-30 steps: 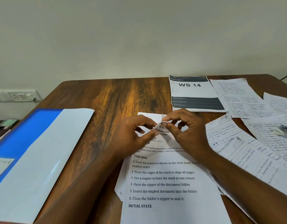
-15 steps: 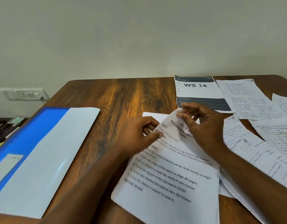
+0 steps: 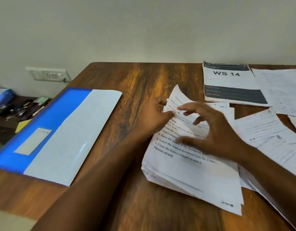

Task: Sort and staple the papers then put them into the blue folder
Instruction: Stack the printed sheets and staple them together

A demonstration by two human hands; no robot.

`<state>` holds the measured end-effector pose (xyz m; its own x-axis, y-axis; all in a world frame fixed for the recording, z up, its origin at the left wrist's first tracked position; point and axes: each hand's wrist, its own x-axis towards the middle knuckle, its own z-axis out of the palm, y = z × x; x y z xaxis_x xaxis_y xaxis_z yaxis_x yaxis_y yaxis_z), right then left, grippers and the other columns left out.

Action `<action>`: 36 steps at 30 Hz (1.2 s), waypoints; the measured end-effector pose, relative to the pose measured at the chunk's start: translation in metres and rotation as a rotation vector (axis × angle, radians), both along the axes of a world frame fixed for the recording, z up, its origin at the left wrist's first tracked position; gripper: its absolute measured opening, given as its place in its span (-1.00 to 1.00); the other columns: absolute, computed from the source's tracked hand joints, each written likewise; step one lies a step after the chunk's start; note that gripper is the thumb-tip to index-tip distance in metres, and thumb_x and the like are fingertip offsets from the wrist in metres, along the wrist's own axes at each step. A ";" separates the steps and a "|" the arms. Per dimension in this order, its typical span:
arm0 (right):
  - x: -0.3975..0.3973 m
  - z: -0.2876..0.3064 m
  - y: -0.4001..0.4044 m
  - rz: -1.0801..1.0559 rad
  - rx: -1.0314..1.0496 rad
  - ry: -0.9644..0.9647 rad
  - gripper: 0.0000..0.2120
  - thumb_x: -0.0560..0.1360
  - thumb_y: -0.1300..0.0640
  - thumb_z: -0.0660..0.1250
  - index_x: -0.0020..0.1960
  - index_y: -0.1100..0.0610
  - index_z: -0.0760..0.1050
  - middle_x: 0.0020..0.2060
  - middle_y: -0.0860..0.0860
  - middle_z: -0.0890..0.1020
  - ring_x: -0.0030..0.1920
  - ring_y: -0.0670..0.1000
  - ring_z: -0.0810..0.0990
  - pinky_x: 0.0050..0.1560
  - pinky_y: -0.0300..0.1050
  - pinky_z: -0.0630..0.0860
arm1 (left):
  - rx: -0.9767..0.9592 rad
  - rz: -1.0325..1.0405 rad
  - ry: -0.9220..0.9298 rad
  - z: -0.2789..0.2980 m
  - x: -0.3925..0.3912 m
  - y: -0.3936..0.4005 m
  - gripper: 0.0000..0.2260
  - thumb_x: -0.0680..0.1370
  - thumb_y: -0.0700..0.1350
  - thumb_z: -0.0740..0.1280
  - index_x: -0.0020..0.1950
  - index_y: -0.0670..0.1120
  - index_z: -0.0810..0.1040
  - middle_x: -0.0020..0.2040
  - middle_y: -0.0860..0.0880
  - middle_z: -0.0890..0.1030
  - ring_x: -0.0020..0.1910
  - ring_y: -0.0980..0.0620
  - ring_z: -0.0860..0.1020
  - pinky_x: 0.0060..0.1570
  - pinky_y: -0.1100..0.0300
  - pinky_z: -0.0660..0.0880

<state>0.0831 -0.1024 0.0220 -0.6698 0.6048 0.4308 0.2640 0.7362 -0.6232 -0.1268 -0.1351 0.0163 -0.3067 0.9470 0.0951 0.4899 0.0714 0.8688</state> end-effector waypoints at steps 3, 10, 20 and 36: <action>-0.004 0.003 -0.021 0.184 0.015 -0.196 0.05 0.20 -0.44 0.60 0.56 -0.11 0.31 0.48 -0.17 0.39 0.49 -0.09 0.39 0.39 -0.03 0.48 | -0.010 0.111 0.011 -0.003 -0.002 0.003 -0.73 0.57 -0.09 0.48 0.25 -0.07 0.58 -0.01 -0.03 0.72 -0.19 0.09 0.68 -0.36 0.29 0.47; -0.009 0.000 -0.039 0.226 0.217 -0.301 0.11 0.17 -0.56 0.52 0.57 -0.07 0.31 0.51 -0.05 0.30 0.50 -0.04 0.34 0.38 0.03 0.46 | -0.081 0.172 0.056 -0.001 -0.008 0.000 -0.66 0.55 -0.06 0.50 0.30 -0.03 0.54 0.14 -0.05 0.69 -0.04 0.06 0.67 -0.25 0.18 0.53; -0.008 -0.017 -0.035 0.290 0.296 -0.342 -0.11 0.27 -0.53 0.48 0.45 -0.10 0.45 0.34 -0.12 0.48 0.25 -0.22 0.35 0.27 -0.27 0.31 | -0.402 -0.027 0.217 0.029 -0.011 -0.025 -0.69 0.45 -0.05 0.63 -0.12 -0.23 0.60 -0.33 -0.13 0.72 -0.38 -0.04 0.73 -0.22 -0.01 0.73; -0.008 -0.027 -0.009 0.117 -0.249 0.171 -0.62 0.43 -0.10 0.52 0.17 0.05 0.64 0.06 -0.10 0.70 0.04 0.05 0.68 0.00 0.08 0.66 | -0.473 -0.226 0.357 0.035 0.001 -0.088 -0.74 0.54 0.11 0.52 0.01 -0.08 0.71 -0.08 -0.06 0.74 -0.10 -0.07 0.71 -0.21 0.04 0.51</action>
